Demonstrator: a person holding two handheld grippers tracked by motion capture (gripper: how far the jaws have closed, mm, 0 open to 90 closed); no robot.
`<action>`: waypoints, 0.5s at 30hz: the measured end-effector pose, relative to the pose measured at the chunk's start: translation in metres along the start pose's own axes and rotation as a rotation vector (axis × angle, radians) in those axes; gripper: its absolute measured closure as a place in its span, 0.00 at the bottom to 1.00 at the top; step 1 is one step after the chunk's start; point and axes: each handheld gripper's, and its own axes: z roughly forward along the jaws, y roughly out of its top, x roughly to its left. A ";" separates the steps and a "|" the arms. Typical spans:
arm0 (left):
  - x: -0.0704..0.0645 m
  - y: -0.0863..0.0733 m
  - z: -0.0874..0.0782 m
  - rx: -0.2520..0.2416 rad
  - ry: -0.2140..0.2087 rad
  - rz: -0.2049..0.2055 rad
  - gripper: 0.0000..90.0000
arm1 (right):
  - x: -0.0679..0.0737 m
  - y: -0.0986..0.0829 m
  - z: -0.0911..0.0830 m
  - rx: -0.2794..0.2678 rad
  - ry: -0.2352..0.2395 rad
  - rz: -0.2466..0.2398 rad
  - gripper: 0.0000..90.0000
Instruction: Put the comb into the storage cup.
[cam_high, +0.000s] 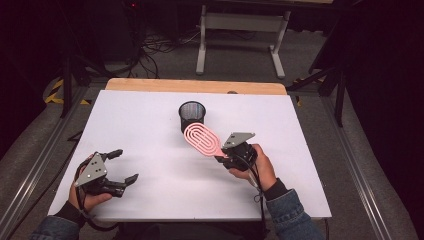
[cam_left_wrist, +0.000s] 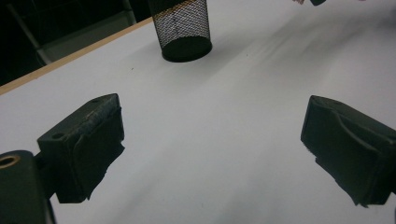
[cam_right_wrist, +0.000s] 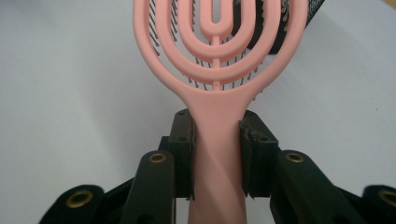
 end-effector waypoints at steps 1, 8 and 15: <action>0.000 0.000 0.000 -0.001 0.000 -0.002 0.08 | 0.000 0.001 -0.002 -0.011 -0.008 0.001 0.78; 0.000 0.001 0.001 0.000 0.005 -0.009 0.07 | 0.003 0.002 -0.009 -0.088 -0.065 -0.019 0.78; 0.000 0.008 0.013 0.020 0.005 -0.007 0.08 | 0.006 0.004 -0.014 -0.173 -0.121 -0.027 0.78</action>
